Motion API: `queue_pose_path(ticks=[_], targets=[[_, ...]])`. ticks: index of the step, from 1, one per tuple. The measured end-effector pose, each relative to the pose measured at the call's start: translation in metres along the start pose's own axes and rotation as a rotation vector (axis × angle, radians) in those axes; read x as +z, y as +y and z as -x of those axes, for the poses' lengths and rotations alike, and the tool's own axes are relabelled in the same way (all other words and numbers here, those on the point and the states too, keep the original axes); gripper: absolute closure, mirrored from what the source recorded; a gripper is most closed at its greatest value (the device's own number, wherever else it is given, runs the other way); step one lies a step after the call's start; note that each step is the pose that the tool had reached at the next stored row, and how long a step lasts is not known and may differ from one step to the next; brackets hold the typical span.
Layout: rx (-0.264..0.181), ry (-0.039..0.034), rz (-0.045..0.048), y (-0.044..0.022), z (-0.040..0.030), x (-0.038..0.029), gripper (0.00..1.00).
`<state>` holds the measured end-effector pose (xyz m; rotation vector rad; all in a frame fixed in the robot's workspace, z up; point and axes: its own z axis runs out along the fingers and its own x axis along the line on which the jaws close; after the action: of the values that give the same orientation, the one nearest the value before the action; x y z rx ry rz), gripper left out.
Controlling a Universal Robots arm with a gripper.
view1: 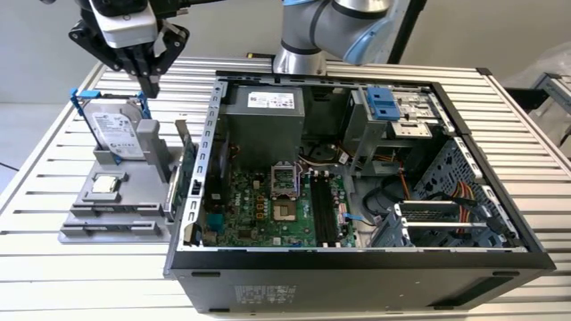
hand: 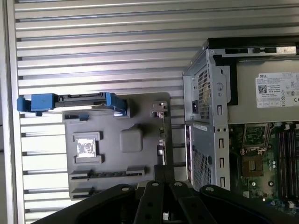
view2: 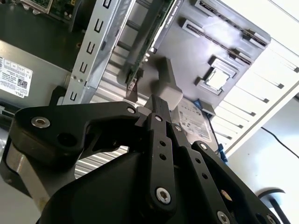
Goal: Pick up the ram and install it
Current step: 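Reach for the ram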
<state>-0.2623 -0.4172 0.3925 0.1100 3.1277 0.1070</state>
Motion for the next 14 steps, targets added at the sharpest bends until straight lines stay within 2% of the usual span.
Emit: queue_pose_path(ticks=[4,14], targets=[[-0.005,0.0004,0.0000,-0.0005,-0.0065,-0.0001,1.00],[-0.050,0.0035,0.0003,-0.0014,-0.0206,-0.0003,1.00]])
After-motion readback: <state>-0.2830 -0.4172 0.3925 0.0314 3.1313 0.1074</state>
